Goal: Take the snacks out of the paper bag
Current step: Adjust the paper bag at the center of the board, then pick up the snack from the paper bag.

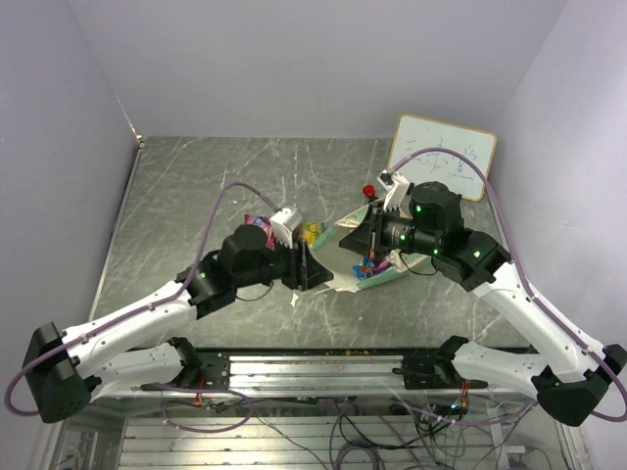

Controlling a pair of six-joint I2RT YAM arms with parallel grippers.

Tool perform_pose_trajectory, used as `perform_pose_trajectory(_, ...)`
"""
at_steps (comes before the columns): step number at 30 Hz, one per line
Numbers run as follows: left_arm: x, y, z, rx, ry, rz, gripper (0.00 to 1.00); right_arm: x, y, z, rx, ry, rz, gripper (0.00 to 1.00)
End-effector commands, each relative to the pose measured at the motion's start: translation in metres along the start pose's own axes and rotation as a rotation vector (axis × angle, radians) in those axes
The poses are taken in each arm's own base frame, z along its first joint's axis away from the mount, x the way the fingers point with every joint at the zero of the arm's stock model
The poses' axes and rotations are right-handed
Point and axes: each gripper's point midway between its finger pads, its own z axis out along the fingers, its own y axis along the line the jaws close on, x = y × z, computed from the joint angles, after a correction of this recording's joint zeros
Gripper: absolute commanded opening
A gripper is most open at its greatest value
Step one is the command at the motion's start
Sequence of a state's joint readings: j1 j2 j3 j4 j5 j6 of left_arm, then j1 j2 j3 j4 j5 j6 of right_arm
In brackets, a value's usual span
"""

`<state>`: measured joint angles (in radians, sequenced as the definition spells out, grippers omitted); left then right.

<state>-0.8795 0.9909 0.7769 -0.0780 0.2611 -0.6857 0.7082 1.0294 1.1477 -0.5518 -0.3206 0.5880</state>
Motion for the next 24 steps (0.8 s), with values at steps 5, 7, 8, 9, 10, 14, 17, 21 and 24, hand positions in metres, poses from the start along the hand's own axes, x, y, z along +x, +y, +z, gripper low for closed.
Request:
perform_pose_trajectory(5, 0.02, 0.008, 0.057, -0.07, -0.091, 0.083, 0.41, -0.023, 0.011, -0.006, 0.012, -0.05, 0.01, 0.0)
perform_pose_trajectory(7, 0.024, 0.018, 0.069, -0.104, -0.08, 0.102, 0.39, -0.024, 0.012, -0.005, 0.008, -0.051, 0.015, 0.0)
perform_pose_trajectory(8, 0.025, 0.024, 0.074, -0.132, -0.078, 0.105, 0.38, -0.025, 0.013, -0.005, 0.005, -0.05, 0.016, 0.0)
perform_pose_trajectory(9, 0.027, 0.032, 0.077, -0.164, -0.076, 0.103, 0.38, -0.025, 0.013, -0.005, 0.006, -0.051, 0.017, 0.0)
perform_pose_trajectory(10, 0.028, 0.037, 0.08, -0.178, -0.078, 0.109, 0.38, -0.026, 0.014, -0.006, 0.007, -0.053, 0.017, 0.0)
perform_pose_trajectory(14, 0.036, 0.05, 0.093, -0.21, -0.069, 0.123, 0.43, -0.028, 0.013, -0.009, 0.019, -0.061, 0.022, 0.0)
perform_pose_trajectory(17, 0.04, 0.054, 0.104, -0.214, -0.059, 0.12, 0.5, -0.027, 0.012, -0.012, 0.027, -0.064, 0.029, 0.0)
perform_pose_trajectory(21, 0.04, 0.057, 0.115, -0.227, -0.055, 0.118, 0.6, -0.026, 0.012, -0.013, 0.028, -0.069, 0.039, 0.0)
perform_pose_trajectory(24, 0.042, 0.064, 0.123, -0.256, -0.057, 0.116, 0.67, -0.028, 0.013, -0.015, 0.027, -0.076, 0.037, 0.0)
